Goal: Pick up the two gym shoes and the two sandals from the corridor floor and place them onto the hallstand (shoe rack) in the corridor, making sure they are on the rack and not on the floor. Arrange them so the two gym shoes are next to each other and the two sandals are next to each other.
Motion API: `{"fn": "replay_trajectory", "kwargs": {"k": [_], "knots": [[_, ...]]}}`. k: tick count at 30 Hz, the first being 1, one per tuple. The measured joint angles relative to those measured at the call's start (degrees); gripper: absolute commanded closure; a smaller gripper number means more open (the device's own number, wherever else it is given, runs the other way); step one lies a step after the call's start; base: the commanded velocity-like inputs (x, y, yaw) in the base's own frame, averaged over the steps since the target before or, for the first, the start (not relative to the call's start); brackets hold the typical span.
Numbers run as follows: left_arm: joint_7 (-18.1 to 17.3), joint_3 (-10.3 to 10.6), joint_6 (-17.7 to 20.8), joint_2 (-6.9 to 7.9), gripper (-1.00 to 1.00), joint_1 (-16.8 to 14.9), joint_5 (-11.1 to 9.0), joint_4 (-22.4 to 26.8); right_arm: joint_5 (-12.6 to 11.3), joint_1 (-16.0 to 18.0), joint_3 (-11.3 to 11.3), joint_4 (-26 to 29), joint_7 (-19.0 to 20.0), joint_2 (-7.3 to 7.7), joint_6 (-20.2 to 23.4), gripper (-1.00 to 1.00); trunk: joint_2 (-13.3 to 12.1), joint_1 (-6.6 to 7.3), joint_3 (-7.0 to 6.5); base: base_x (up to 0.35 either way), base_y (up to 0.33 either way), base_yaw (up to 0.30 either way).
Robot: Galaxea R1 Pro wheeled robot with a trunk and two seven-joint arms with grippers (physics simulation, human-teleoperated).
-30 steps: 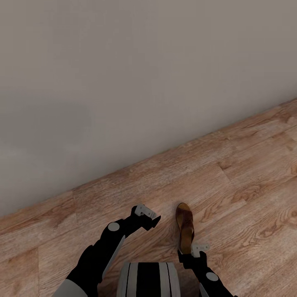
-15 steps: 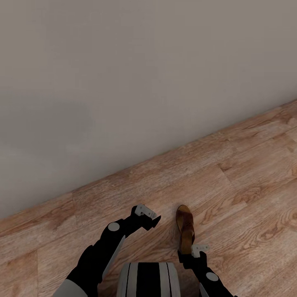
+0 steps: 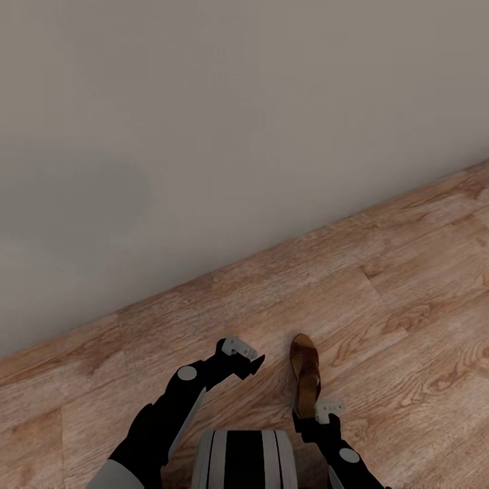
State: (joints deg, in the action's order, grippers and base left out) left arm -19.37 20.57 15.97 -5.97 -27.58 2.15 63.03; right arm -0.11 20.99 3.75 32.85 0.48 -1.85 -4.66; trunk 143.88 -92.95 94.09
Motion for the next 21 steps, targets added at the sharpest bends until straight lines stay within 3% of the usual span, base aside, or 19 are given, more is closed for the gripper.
{"fn": "replay_trajectory", "kwargs": {"k": [14,15,21], "knots": [[0.01,-0.01,0.00,0.00,-1.00,0.01,0.00,0.00,0.00,-0.01,0.00,0.00,0.00,0.00,0.00,-1.00,0.00,0.00,0.12,0.000,0.000,0.000],[-0.01,0.00,0.00,0.00,-1.00,0.01,0.00,0.00,0.00,-0.01,0.00,-0.01,0.00,0.00,0.00,1.00,0.00,0.00,0.12,0.000,0.000,0.000],[0.01,0.02,0.00,-0.03,-1.00,-0.01,0.00,0.00,0.11,0.00,0.01,-0.06,-0.05,0.00,0.00,1.00,0.00,0.00,0.12,0.000,0.000,0.000]]}}
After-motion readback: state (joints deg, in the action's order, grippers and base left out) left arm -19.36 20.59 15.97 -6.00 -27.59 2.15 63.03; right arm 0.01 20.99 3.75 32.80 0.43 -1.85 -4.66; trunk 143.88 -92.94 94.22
